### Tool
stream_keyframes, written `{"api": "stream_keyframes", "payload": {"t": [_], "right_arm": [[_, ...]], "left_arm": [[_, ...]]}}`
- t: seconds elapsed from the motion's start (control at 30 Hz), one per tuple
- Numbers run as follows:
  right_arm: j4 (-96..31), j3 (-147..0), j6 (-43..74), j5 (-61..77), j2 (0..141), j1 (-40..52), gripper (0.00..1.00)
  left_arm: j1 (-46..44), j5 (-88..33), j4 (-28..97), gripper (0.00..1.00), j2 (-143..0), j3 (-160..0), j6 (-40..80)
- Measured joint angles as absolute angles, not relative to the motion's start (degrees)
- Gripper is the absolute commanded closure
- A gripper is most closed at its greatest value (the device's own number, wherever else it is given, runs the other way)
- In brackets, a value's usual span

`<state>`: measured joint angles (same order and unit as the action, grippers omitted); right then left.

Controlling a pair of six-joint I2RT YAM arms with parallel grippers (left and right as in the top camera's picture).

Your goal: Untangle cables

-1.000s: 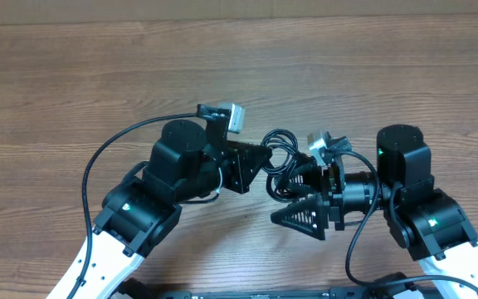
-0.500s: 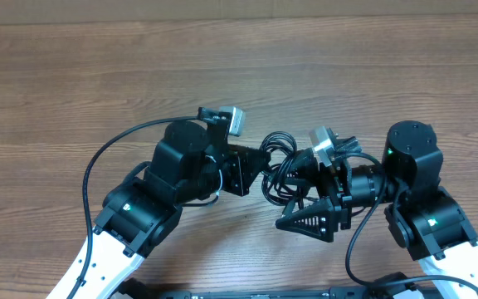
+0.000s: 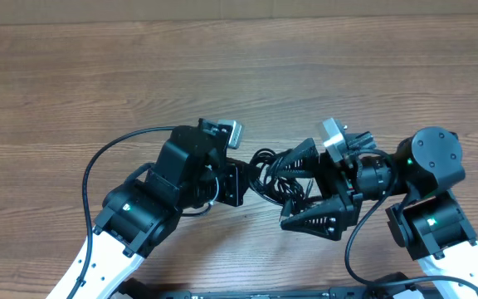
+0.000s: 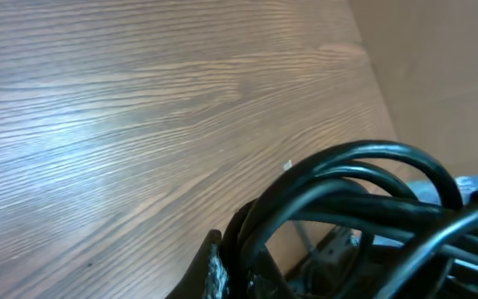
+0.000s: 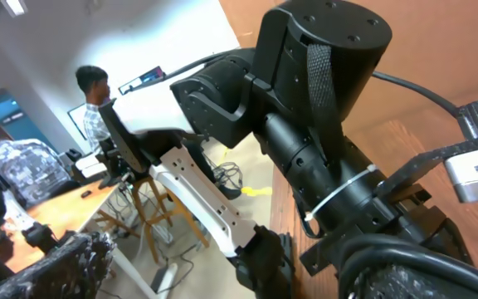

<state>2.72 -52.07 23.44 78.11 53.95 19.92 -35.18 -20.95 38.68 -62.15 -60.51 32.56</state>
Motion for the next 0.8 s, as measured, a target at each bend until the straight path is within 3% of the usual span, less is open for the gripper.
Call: {"api": "stream_keyframes", "payload": {"t": [0.3,0.37,0.43,0.8], "right_arm": [[-1.34,-52.10,25.54,79.15,53.95,19.92,0.09],[-4.82,-52.10,25.67,79.11,53.95,19.90,0.09],[-7.86,-52.12,25.65,79.07,53.95,19.55,0.00],[-32.64,-52.31,22.33,67.90,53.95,12.03,0.00]], "left_arm": [[-35.18,-17.26,39.07,0.96,-62.15,-60.51,31.27],[-35.20,-15.97,39.05,0.96,-62.15,-60.51,31.14],[-35.29,-14.44,39.05,0.96,-62.15,-60.51,31.05],[-35.29,-8.34,39.05,0.96,-57.95,-60.42,28.29]]}}
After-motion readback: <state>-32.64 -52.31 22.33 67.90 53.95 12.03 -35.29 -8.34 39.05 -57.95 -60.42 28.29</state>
